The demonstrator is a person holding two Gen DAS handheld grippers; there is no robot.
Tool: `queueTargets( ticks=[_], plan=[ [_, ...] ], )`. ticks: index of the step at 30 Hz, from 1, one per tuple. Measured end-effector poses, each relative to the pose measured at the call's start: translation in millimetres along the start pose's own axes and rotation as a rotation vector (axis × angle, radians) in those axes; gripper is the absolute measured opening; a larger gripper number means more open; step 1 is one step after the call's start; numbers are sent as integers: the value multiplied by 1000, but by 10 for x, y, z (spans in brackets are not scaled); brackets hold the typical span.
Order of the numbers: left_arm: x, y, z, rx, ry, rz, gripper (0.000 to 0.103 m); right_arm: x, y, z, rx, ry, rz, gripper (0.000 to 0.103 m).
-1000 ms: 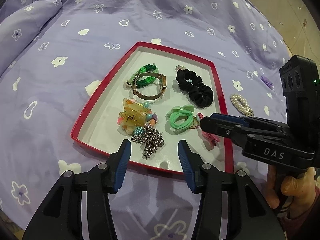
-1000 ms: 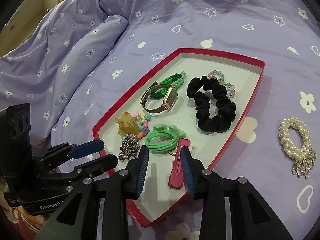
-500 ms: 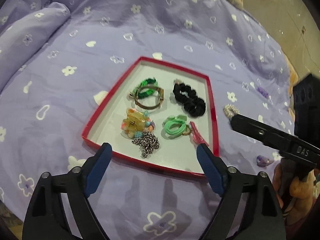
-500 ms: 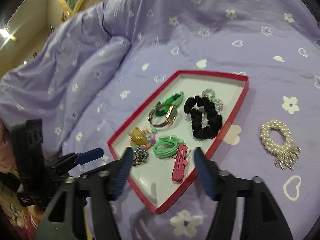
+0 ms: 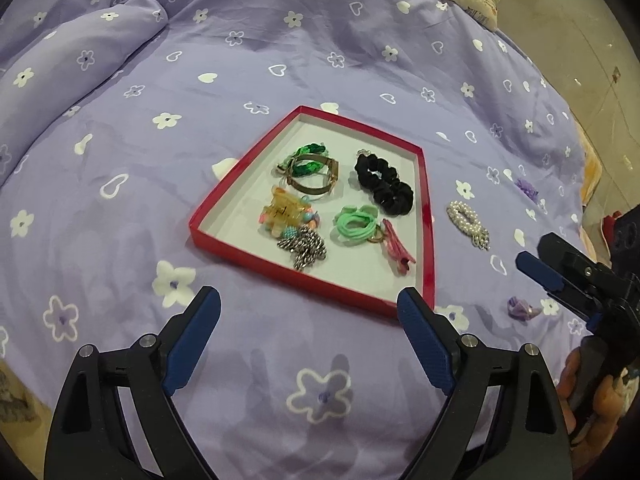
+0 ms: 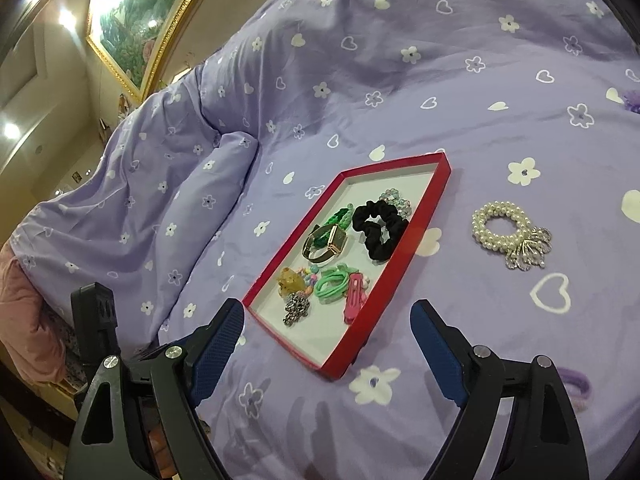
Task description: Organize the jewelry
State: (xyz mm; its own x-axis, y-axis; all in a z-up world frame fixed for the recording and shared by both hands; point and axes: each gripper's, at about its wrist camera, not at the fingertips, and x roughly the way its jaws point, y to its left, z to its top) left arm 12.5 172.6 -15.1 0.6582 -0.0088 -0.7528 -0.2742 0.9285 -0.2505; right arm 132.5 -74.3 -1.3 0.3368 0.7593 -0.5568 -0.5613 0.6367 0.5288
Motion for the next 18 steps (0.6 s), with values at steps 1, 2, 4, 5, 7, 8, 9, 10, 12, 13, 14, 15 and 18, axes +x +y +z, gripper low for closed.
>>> queueTargets(
  ticks=[1, 2, 4, 5, 7, 8, 9, 10, 12, 13, 14, 15, 18],
  plan=[
    [-28, -5, -21, 1, -1, 3, 91, -23, 5, -20, -3, -2, 0, 87],
    [-49, -7, -32, 3, -2, 6, 91, -45, 29, -36, -10, -6, -1, 87],
    [-104, -17, -53, 11, -8, 18, 91, -91, 79, -65, -31, -12, -17, 87],
    [-138, -27, -60, 19, -14, 28, 91, -118, 131, -66, -53, -15, -30, 87],
    [-210, -64, -59, 41, -26, 49, 91, -155, 206, -58, -86, -12, -46, 88],
    [-244, -83, -52, 53, -33, 57, 92, -180, 273, -34, -114, -8, -59, 88],
    [-292, -108, -41, 67, -43, 69, 92, -203, 312, -26, -133, -7, -65, 89],
    [-325, -119, -31, 75, -52, 77, 93, -230, 357, -1, -155, -8, -72, 90],
    [-416, -150, 0, 93, -79, 93, 97, -282, 476, 72, -205, -12, -93, 96],
    [-462, -163, 18, 99, -95, 101, 98, -308, 517, 95, -222, -16, -101, 97],
    [-512, -176, 35, 106, -115, 112, 101, -341, 572, 127, -243, -23, -112, 100],
    [-546, -181, 48, 110, -133, 123, 103, -370, 615, 146, -263, -31, -122, 101],
    [-599, -190, 55, 115, -181, 159, 103, -430, 724, 166, -318, -68, -152, 103]
  ],
)
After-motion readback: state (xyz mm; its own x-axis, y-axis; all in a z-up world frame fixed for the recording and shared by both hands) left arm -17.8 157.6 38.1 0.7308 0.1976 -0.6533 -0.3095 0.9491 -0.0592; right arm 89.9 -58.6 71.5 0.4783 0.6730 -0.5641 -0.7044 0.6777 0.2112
